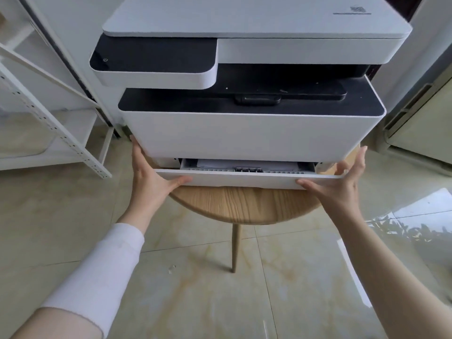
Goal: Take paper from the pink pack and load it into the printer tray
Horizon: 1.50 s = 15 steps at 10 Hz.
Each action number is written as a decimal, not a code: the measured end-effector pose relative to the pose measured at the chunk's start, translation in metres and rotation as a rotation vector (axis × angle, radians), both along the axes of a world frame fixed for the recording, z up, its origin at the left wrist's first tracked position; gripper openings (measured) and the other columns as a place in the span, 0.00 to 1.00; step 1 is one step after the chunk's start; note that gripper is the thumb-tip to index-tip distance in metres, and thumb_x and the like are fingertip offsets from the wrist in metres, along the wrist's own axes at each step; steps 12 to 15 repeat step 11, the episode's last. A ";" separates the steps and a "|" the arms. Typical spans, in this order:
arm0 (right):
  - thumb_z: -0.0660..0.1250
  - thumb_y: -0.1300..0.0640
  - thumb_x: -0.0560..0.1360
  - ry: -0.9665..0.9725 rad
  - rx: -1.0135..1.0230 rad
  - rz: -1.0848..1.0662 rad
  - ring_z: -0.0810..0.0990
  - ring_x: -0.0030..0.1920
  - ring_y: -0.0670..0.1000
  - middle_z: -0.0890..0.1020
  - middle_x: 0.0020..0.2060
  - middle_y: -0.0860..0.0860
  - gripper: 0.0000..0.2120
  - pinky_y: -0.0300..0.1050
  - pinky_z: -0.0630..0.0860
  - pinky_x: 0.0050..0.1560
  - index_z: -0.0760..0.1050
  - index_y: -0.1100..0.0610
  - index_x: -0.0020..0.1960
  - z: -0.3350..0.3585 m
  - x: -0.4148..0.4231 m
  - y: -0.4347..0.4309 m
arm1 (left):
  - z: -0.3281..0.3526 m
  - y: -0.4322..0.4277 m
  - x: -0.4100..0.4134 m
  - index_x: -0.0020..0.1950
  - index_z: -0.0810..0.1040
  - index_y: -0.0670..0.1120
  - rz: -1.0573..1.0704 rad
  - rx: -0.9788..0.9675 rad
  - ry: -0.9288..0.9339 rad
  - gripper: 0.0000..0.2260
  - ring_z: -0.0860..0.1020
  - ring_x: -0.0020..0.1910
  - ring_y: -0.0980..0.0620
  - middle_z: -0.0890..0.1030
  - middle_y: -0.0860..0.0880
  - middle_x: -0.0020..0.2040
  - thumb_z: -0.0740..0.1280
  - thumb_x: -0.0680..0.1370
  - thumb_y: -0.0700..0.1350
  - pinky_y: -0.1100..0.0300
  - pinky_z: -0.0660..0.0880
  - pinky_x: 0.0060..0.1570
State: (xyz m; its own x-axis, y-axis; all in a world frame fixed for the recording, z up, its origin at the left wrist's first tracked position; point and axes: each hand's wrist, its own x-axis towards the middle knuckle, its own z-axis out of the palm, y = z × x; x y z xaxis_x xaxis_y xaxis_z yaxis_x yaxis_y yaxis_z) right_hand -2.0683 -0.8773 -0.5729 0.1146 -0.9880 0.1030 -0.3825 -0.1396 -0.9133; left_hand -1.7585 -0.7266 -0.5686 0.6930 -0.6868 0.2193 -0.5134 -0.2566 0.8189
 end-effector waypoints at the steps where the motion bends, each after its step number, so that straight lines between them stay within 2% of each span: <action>1: 0.80 0.59 0.59 -0.030 0.009 0.052 0.68 0.61 0.46 0.69 0.60 0.45 0.49 0.45 0.69 0.62 0.56 0.53 0.72 -0.002 -0.008 -0.008 | 0.001 0.002 0.009 0.72 0.49 0.46 -0.072 -0.070 0.080 0.51 0.63 0.65 0.59 0.63 0.51 0.69 0.79 0.60 0.40 0.65 0.59 0.64; 2: 0.81 0.56 0.56 -0.008 0.044 0.052 0.72 0.55 0.47 0.75 0.55 0.50 0.39 0.52 0.72 0.61 0.67 0.52 0.64 -0.007 -0.011 -0.015 | -0.004 0.002 0.017 0.71 0.50 0.48 -0.108 -0.092 0.160 0.49 0.65 0.64 0.60 0.64 0.55 0.65 0.78 0.60 0.39 0.63 0.62 0.63; 3: 0.81 0.54 0.54 -0.039 0.049 0.028 0.73 0.58 0.50 0.76 0.56 0.50 0.40 0.53 0.72 0.61 0.68 0.52 0.62 -0.014 -0.012 -0.018 | -0.009 0.004 0.021 0.67 0.58 0.52 -0.087 -0.094 0.169 0.45 0.69 0.65 0.56 0.69 0.53 0.66 0.80 0.57 0.45 0.53 0.67 0.65; 4: 0.82 0.55 0.55 -0.051 0.028 -0.048 0.74 0.54 0.50 0.75 0.50 0.47 0.37 0.51 0.74 0.57 0.68 0.53 0.60 -0.014 -0.004 -0.021 | -0.010 -0.002 0.019 0.64 0.65 0.49 -0.009 -0.072 0.129 0.39 0.72 0.59 0.52 0.73 0.51 0.60 0.81 0.58 0.46 0.55 0.71 0.58; 5: 0.82 0.56 0.55 -0.113 0.015 -0.176 0.73 0.50 0.50 0.73 0.49 0.50 0.33 0.49 0.75 0.52 0.66 0.54 0.53 -0.012 0.010 -0.029 | -0.010 -0.011 0.018 0.62 0.67 0.47 0.091 -0.138 0.186 0.40 0.75 0.57 0.50 0.76 0.48 0.59 0.81 0.55 0.52 0.54 0.74 0.56; 6: 0.82 0.55 0.53 -0.141 0.003 -0.212 0.74 0.51 0.51 0.73 0.51 0.52 0.34 0.45 0.73 0.49 0.64 0.53 0.51 -0.015 0.015 -0.034 | -0.008 -0.018 0.018 0.62 0.66 0.44 0.132 -0.165 0.217 0.38 0.75 0.55 0.51 0.75 0.47 0.59 0.81 0.58 0.44 0.60 0.73 0.53; 7: 0.82 0.55 0.53 -0.145 0.023 -0.209 0.73 0.50 0.51 0.74 0.51 0.53 0.34 0.42 0.71 0.46 0.64 0.53 0.50 -0.017 0.013 -0.034 | -0.004 -0.018 0.012 0.62 0.65 0.42 0.139 -0.168 0.223 0.35 0.73 0.52 0.53 0.72 0.49 0.56 0.79 0.61 0.39 0.70 0.70 0.45; 8: 0.82 0.56 0.54 -0.165 0.020 -0.192 0.73 0.50 0.50 0.73 0.52 0.53 0.34 0.35 0.69 0.43 0.64 0.54 0.50 -0.017 0.014 -0.033 | -0.003 -0.018 0.010 0.59 0.64 0.45 0.120 -0.184 0.230 0.32 0.73 0.50 0.56 0.71 0.49 0.55 0.78 0.62 0.38 0.73 0.68 0.43; 9: 0.81 0.58 0.57 -0.197 0.045 -0.195 0.72 0.52 0.50 0.72 0.53 0.53 0.33 0.36 0.72 0.46 0.63 0.54 0.52 -0.016 0.016 -0.028 | -0.004 -0.017 0.008 0.56 0.60 0.47 0.102 -0.164 0.262 0.31 0.72 0.52 0.55 0.70 0.48 0.57 0.77 0.64 0.37 0.72 0.69 0.45; 10: 0.80 0.56 0.59 -0.223 0.109 -0.194 0.74 0.55 0.50 0.72 0.55 0.51 0.33 0.44 0.72 0.53 0.63 0.53 0.55 -0.011 0.019 -0.020 | -0.001 -0.014 0.008 0.59 0.59 0.46 0.095 -0.116 0.306 0.31 0.71 0.54 0.53 0.69 0.48 0.58 0.76 0.66 0.38 0.68 0.70 0.50; 11: 0.79 0.55 0.62 -0.243 0.235 -0.246 0.75 0.56 0.49 0.75 0.56 0.49 0.33 0.44 0.73 0.57 0.66 0.55 0.61 -0.002 0.020 -0.005 | 0.012 -0.011 -0.001 0.63 0.60 0.44 0.094 -0.105 0.390 0.31 0.73 0.55 0.53 0.71 0.48 0.59 0.75 0.68 0.38 0.69 0.73 0.50; 15: 0.79 0.55 0.62 -0.243 0.235 -0.246 0.75 0.56 0.49 0.75 0.56 0.49 0.33 0.44 0.73 0.57 0.66 0.55 0.61 -0.002 0.020 -0.005 | 0.012 -0.011 -0.001 0.63 0.60 0.44 0.094 -0.105 0.390 0.31 0.73 0.55 0.53 0.71 0.48 0.59 0.75 0.68 0.38 0.69 0.73 0.50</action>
